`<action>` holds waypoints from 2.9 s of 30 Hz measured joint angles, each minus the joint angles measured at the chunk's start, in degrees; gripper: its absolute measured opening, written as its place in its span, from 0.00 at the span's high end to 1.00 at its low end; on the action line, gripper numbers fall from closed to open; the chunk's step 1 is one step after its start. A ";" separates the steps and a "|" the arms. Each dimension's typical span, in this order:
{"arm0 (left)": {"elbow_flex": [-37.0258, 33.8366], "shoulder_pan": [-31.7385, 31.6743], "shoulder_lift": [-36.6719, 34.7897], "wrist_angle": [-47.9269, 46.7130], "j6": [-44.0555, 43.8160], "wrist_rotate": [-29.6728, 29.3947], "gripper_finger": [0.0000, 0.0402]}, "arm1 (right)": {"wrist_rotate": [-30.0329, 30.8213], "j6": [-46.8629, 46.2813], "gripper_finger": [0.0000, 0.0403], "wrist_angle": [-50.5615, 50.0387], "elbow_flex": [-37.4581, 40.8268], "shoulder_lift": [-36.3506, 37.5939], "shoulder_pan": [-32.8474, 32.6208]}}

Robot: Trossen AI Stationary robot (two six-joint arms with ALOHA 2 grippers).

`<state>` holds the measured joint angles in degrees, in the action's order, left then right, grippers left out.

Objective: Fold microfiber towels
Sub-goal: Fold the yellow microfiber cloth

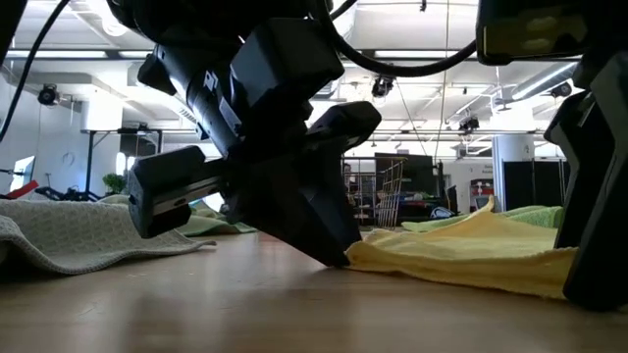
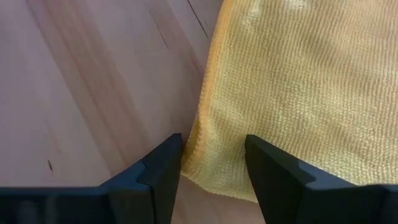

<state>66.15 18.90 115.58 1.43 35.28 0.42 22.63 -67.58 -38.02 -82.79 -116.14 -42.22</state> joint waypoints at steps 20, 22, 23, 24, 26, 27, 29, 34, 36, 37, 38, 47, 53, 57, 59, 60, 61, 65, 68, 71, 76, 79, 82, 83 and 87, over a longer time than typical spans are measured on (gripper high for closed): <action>-0.26 -0.14 -1.50 -0.81 0.06 -2.23 0.59 | -0.50 -0.65 0.58 0.72 0.00 -0.13 0.07; -0.29 -0.22 -1.45 0.06 0.10 -2.18 0.59 | -0.50 -0.77 0.58 0.83 0.03 -0.13 0.07; -0.31 -0.32 -1.43 0.35 0.13 -2.18 0.59 | -0.51 -0.76 0.58 0.88 0.03 -0.13 0.07; -0.31 -0.43 -1.41 0.61 0.17 -2.18 0.59 | -0.50 -0.76 0.58 0.92 0.03 -0.13 0.07; -0.31 -0.67 -1.28 0.75 0.18 -2.03 0.59 | -0.52 -0.82 0.58 1.03 0.03 -0.13 0.05; -0.31 -0.82 -1.01 1.08 0.18 -1.98 0.59 | -0.54 -0.80 0.58 1.07 0.03 -0.13 0.07; -0.18 -1.05 -0.37 1.70 0.16 -1.84 0.61 | -0.54 -0.79 0.59 1.23 0.03 -0.13 0.07; -0.07 -0.97 1.20 2.03 0.11 -1.74 0.74 | -0.66 -0.93 0.66 1.64 0.03 -0.13 0.07; -0.07 -0.69 1.23 1.96 0.09 -1.64 0.82 | -0.78 -1.45 0.68 1.75 0.03 -0.13 0.07; -0.09 -0.64 1.14 1.97 0.11 -1.37 0.86 | -0.88 -1.52 0.70 1.82 0.03 -0.13 0.07; -0.15 -0.58 0.89 1.90 0.09 -0.97 0.90 | -1.17 -1.57 0.72 1.90 0.03 -0.13 0.07; -0.20 -0.19 0.28 0.90 -1.58 -0.83 1.00 | -2.79 -1.60 0.92 1.56 -1.43 -0.15 0.17; -0.40 1.49 -3.65 -7.31 -4.98 -0.48 1.00 | -5.14 -3.26 0.98 1.38 -5.34 -0.26 0.22; -0.55 3.14 -8.43 -12.92 -4.97 -0.56 1.00 | -6.13 -5.49 0.98 1.42 -8.32 -0.26 -0.31; -0.39 3.99 -10.83 -14.65 -5.01 -0.66 1.00 | -6.06 -7.03 0.98 1.52 -9.79 -0.24 -0.31; -0.39 4.50 -11.88 -16.04 -5.07 -0.67 1.00 | -5.83 -8.09 0.98 1.39 -10.49 -0.24 -0.16; -0.39 4.86 -12.65 -17.06 -5.38 -0.72 1.00 | -5.58 -9.06 0.98 1.17 -11.15 -0.24 -0.07; -0.39 5.54 -15.04 -19.24 -6.43 -3.87 1.00 | -5.31 -11.74 0.98 1.05 -13.63 -0.20 -0.15; -0.35 5.53 -16.34 -20.11 -6.49 -5.86 1.00 | -5.33 -13.02 0.98 0.33 -15.27 -0.15 -0.23; -0.35 5.54 -17.25 -20.53 -6.49 -7.32 1.00 | -4.77 -15.72 0.98 -2.65 -16.88 -0.13 -0.11; -0.31 5.54 -18.52 -20.67 -6.49 -8.49 1.00 | -4.63 -20.38 0.98 -9.97 -18.54 -0.09 -0.17; -0.31 5.52 -18.75 -20.70 -6.47 -8.49 1.00 | -4.63 -22.85 0.98 -13.09 -19.35 -0.07 -0.31; -0.31 5.52 -18.83 -20.70 -6.44 -8.41 1.00 | -4.61 -25.81 0.98 -16.04 -20.19 -0.03 -0.31; -0.31 5.52 -18.82 -20.67 -6.44 -8.38 1.00 | -4.61 -27.01 0.98 -17.13 -20.31 0.09 -0.31; -0.31 5.43 -18.77 -20.48 -6.44 -8.28 1.00 | -4.61 -32.46 0.98 -21.98 -20.84 0.53 -0.36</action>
<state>65.84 24.33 96.82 -19.05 28.85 -7.86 18.02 -100.04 -60.00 -103.62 -115.60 -42.58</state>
